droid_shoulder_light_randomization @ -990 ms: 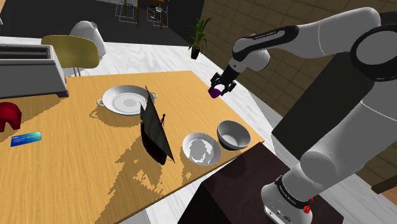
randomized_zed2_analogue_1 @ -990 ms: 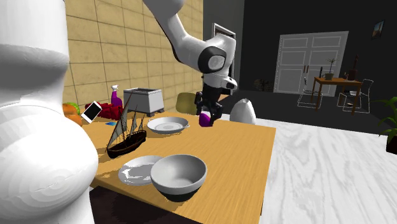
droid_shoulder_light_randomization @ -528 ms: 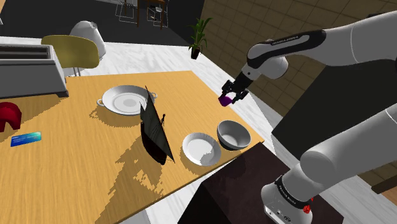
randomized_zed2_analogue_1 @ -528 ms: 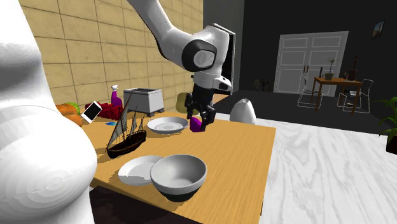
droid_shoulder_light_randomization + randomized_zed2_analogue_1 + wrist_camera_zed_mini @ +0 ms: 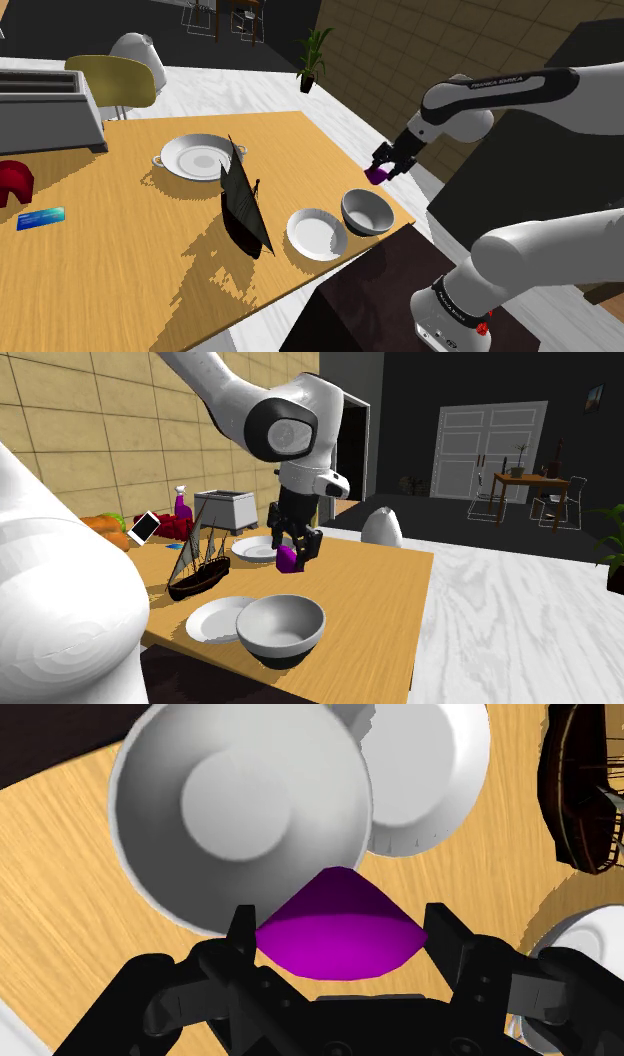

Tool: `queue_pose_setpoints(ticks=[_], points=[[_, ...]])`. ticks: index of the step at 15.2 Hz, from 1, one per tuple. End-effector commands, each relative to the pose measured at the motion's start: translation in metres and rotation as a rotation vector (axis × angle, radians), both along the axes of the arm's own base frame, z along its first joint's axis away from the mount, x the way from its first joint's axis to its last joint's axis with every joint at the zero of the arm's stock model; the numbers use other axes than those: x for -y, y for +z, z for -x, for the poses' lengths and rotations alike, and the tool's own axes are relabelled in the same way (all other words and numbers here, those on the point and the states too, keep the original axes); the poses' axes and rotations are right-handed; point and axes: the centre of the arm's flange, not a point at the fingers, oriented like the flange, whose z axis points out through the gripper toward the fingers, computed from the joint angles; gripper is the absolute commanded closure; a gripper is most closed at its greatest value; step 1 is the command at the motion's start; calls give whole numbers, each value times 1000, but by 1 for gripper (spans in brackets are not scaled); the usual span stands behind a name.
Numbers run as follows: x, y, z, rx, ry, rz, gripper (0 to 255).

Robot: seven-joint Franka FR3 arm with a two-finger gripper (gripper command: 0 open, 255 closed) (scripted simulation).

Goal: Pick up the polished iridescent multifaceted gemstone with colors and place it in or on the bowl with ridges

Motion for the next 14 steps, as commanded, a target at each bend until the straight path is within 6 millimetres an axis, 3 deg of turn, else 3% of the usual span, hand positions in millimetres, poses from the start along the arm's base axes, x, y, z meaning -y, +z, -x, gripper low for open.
queue_pose_setpoints(ticks=[1, 2, 14], points=[[-1, 1, 27, 0, 0, 0, 255], [-2, 2, 36, 0, 0, 0, 255], [-2, -62, 36, 0, 0, 0, 255]])
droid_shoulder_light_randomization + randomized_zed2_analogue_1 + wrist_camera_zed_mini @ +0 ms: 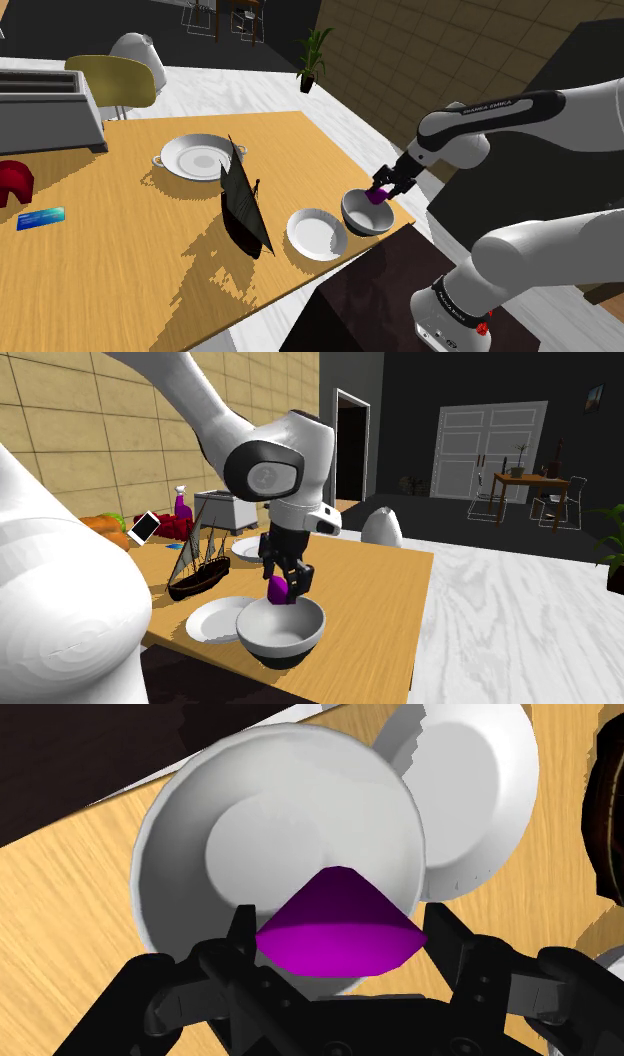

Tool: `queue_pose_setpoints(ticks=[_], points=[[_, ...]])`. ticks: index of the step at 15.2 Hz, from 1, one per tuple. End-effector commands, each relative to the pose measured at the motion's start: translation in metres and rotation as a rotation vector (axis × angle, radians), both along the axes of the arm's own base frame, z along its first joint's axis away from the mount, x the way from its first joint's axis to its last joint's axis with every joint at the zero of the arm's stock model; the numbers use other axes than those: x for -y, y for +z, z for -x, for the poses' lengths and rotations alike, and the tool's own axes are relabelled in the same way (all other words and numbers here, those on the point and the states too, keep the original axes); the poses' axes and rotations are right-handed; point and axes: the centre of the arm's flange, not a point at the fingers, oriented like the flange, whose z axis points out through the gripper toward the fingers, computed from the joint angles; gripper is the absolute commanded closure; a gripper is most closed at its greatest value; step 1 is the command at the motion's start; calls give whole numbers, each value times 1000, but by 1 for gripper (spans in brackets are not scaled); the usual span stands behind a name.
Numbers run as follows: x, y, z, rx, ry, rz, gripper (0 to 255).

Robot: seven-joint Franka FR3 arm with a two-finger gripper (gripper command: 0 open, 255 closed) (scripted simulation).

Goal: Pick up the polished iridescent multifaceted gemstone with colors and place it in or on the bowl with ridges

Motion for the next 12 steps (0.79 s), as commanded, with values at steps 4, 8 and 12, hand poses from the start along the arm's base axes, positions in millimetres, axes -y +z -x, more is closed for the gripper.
queue_pose_setpoints(ticks=[4, 8, 12], points=[[0, -26, 0, 1, -1, 1, 255], [0, -32, 0, 1, -1, 1, 255], [0, -32, 0, 1, -1, 1, 255]])
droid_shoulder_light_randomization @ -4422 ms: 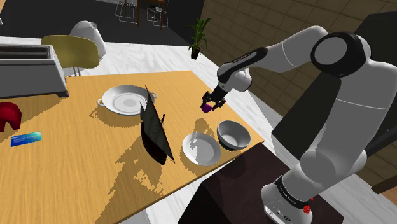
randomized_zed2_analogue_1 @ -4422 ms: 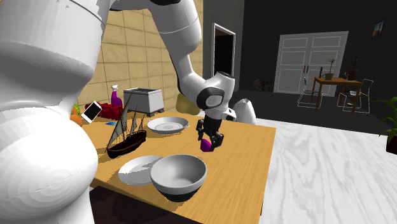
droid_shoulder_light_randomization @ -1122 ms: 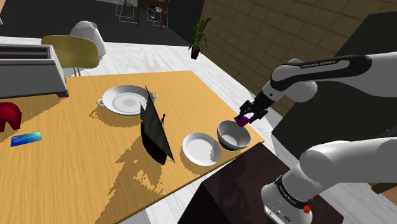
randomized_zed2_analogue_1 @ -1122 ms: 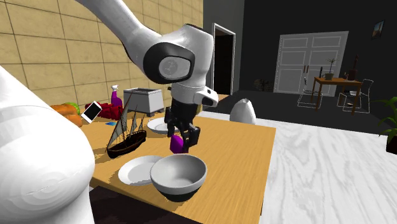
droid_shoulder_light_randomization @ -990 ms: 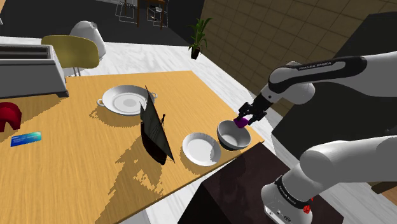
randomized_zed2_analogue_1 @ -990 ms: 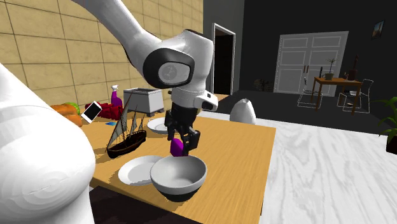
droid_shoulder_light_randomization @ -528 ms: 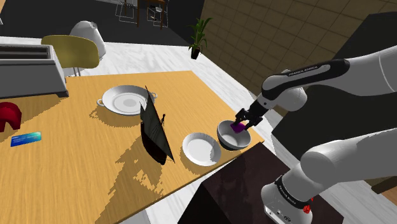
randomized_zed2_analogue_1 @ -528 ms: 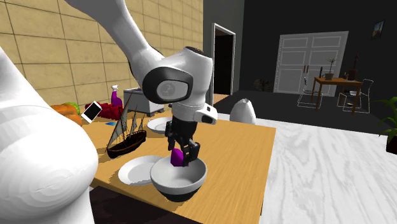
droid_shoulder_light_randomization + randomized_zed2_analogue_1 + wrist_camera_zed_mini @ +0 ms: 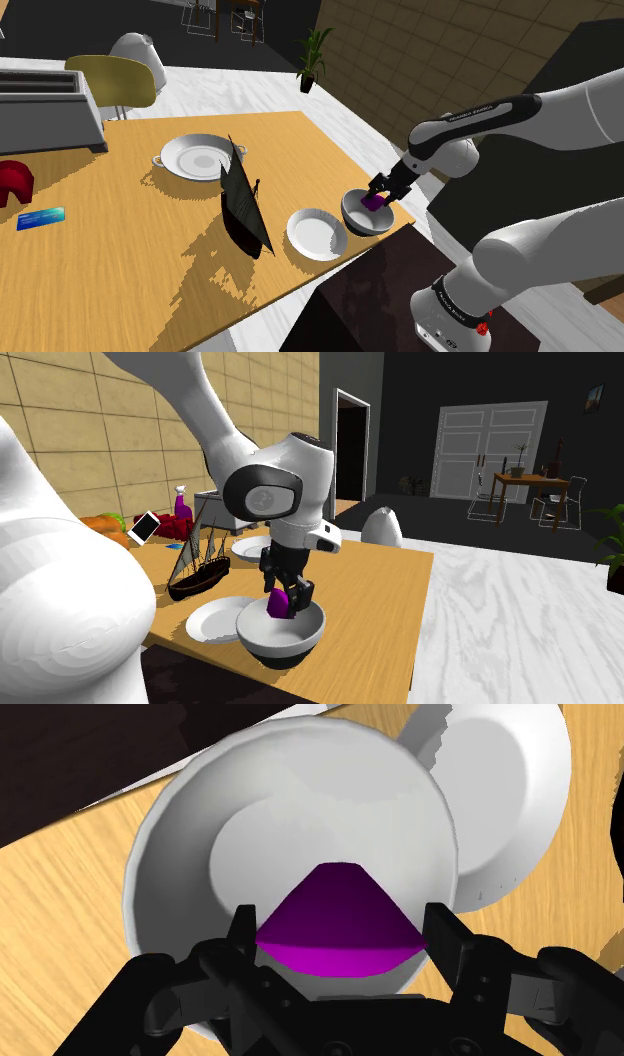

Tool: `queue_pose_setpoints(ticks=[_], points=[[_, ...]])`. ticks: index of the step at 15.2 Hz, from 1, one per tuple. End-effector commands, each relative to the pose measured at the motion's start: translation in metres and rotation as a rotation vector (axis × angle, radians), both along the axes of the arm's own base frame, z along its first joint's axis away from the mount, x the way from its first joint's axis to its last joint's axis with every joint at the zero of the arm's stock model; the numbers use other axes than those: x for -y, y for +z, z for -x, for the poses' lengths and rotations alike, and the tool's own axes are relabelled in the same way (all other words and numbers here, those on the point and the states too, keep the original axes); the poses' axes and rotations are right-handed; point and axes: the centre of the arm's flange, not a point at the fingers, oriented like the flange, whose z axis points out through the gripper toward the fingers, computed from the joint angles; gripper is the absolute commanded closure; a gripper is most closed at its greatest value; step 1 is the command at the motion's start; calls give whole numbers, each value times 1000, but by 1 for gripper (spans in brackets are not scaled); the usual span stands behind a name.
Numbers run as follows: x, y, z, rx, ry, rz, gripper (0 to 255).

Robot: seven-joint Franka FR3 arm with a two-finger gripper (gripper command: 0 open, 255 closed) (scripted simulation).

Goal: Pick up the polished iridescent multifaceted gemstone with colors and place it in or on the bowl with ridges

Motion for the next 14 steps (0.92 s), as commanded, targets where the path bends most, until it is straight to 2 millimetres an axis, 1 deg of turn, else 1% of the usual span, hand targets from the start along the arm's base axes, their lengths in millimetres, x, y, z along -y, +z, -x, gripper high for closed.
queue_pose_setpoints(ticks=[1, 2, 7, 11, 14], points=[[0, 0, 0, 0, 0, 0, 255], [0, 0, 0, 0, 0, 0, 0], [0, 0, 0, 0, 0, 0, 0], [14, 48, 6, 0, 0, 0, 0], [14, 48, 6, 0, 0, 0, 0]])
